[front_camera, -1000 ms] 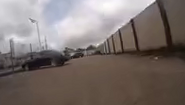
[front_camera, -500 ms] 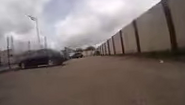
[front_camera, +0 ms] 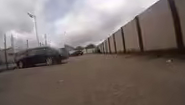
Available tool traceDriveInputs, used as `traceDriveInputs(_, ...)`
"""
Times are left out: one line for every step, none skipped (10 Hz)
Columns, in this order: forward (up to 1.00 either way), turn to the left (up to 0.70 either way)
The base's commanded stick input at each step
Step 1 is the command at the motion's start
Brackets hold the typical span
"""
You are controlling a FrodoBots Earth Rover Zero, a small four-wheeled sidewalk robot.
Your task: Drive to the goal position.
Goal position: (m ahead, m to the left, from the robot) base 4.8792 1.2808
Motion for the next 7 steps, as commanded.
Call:
traceDriveInputs(0.7,0.0)
traceDriveInputs(0.7,0.0)
traceDriveInputs(0.7,0.0)
traceDriveInputs(0.7,0.0)
traceDriveInputs(0.7,0.0)
traceDriveInputs(0.7,0.0)
traceDriveInputs(0.7,0.0)
